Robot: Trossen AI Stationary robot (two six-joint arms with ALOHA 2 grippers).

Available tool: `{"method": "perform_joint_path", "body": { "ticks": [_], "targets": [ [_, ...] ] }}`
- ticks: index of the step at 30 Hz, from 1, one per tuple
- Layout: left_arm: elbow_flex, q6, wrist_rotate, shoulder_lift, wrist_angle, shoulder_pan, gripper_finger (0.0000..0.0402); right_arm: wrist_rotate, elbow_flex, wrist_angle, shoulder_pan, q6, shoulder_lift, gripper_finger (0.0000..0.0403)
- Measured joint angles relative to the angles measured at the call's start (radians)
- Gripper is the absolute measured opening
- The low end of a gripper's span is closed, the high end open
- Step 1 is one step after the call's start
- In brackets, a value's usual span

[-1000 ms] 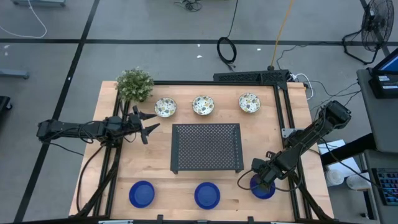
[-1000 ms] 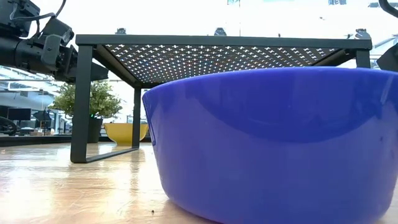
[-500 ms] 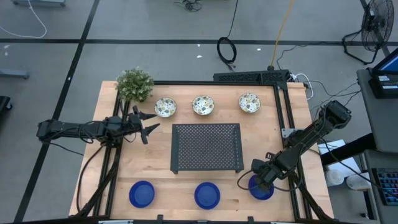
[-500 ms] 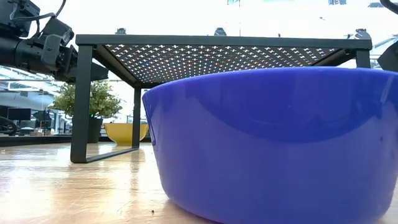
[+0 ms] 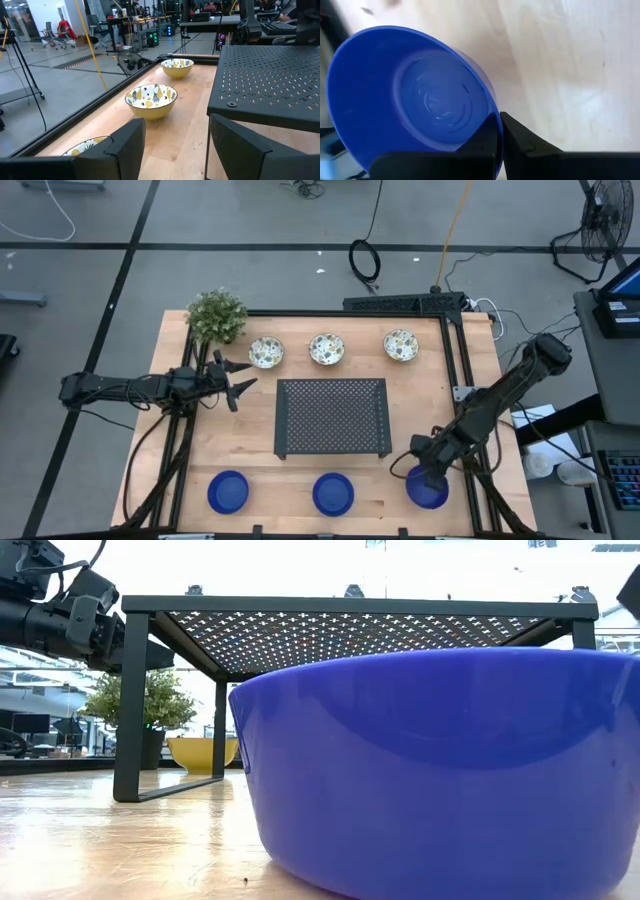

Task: Pick & Place Mini bowls
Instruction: Put the right blue bowl on the shelf

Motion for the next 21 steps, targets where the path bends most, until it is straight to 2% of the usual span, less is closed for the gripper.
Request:
{"method": "perform_joint_path", "body": {
  "ticks": [4,8,16,21],
  "targets": [
    [0.0,0.0,0.0,0.0,0.0,0.0,0.0228,0.035,0.0,0.007,0.0,0.014,-0.079,0.0001],
    [0.0,0.0,0.0,0.0,0.0,0.0,0.0228,0.118,0.0,0.046,0.0,-0.032,-0.148,0.0001],
    [0.0,0.0,0.0,0.0,0.0,0.0,0.0228,0.317,0.0,0.169,0.0,-0.241,-0.243,0.0],
    [0.0,0.0,0.0,0.0,0.0,0.0,0.0228,0.397,0.0,0.243,-0.014,-0.393,-0.275,0.0]
  ]
}}
